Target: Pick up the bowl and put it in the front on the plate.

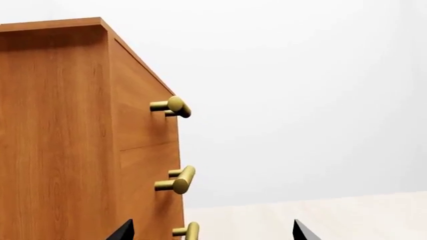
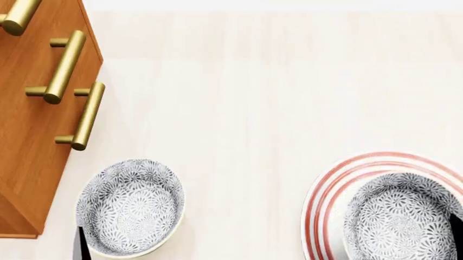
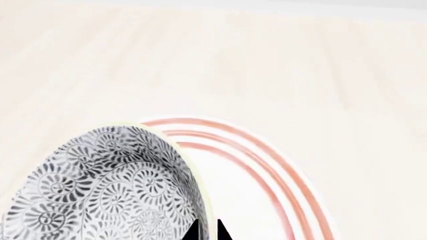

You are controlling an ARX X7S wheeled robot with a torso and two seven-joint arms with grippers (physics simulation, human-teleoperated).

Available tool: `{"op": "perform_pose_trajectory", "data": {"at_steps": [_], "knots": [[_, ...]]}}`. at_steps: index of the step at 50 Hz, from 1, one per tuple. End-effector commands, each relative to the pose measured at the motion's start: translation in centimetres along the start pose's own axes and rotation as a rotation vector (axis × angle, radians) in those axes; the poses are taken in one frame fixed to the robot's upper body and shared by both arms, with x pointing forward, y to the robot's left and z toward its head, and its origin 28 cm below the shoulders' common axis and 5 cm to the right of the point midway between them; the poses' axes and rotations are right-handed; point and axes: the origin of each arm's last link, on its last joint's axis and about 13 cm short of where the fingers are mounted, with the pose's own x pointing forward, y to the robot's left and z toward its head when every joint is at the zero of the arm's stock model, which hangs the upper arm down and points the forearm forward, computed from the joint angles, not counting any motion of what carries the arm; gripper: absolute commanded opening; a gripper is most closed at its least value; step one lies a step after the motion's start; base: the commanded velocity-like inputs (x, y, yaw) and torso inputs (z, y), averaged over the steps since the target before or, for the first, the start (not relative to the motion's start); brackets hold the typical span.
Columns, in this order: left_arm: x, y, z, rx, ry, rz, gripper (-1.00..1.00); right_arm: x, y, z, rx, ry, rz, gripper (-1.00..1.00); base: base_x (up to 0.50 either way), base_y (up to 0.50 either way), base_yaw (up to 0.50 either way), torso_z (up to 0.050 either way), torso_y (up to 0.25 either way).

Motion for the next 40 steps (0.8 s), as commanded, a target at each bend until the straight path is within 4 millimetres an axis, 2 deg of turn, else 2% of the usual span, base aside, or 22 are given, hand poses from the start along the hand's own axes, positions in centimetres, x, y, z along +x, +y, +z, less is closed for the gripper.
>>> {"op": "perform_pose_trajectory", "data": {"at_steps": [1, 2, 9, 13, 18, 25, 32, 37, 40], "knots": [[0.0, -0.1, -0.1, 0.003, -0.002, -0.006, 1.0, 0.8, 0.0, -0.7, 0.024, 0.03, 0.013, -1.0, 0.0, 0.0, 0.0, 0.0, 0.0], [0.1, -0.1, 0.0, 0.003, -0.001, -0.007, 1.0, 0.7, 0.1, -0.7, 0.022, 0.031, 0.011, 1.0, 0.0, 0.0, 0.0, 0.0, 0.0], [0.1, 0.0, 0.0, 0.001, 0.001, -0.006, 1.0, 0.2, 0.1, 0.6, -0.003, 0.002, 0.031, 1.0, 0.0, 0.0, 0.0, 0.0, 0.0], [0.1, 0.0, 0.0, -0.001, 0.003, -0.004, 1.0, -0.6, 0.0, 2.9, -0.014, -0.036, 0.032, 1.0, 0.0, 0.0, 0.0, 0.0, 0.0], [0.2, 0.0, 0.0, -0.004, 0.003, 0.002, 1.0, -1.1, -0.2, 4.2, -0.029, -0.061, 0.022, 1.0, 0.0, 0.0, 0.0, 0.0, 0.0], [0.3, 0.0, 0.1, -0.005, 0.004, 0.004, 1.0, -2.3, -0.8, 4.6, -0.032, -0.073, -0.016, 1.0, 0.0, 0.0, 0.0, 0.0, 0.0], [0.3, 0.0, 0.2, -0.004, -0.002, 0.004, 1.0, -4.7, -1.4, 5.4, -0.032, -0.105, -0.07, 1.0, 0.0, 0.0, 0.0, 0.0, 0.0], [0.6, 0.3, 0.3, -0.016, 0.004, 0.039, 1.0, -5.4, -0.9, 5.1, -0.005, -0.156, -0.067, 1.0, 0.0, 0.0, 0.0, 0.0, 0.0], [0.7, 0.4, 0.5, -0.012, -0.009, 0.047, 1.0, -5.7, -0.3, 4.9, 0.01, -0.245, -0.081, 1.0, 0.0, 0.0, 0.0, 0.0, 0.0]]}}
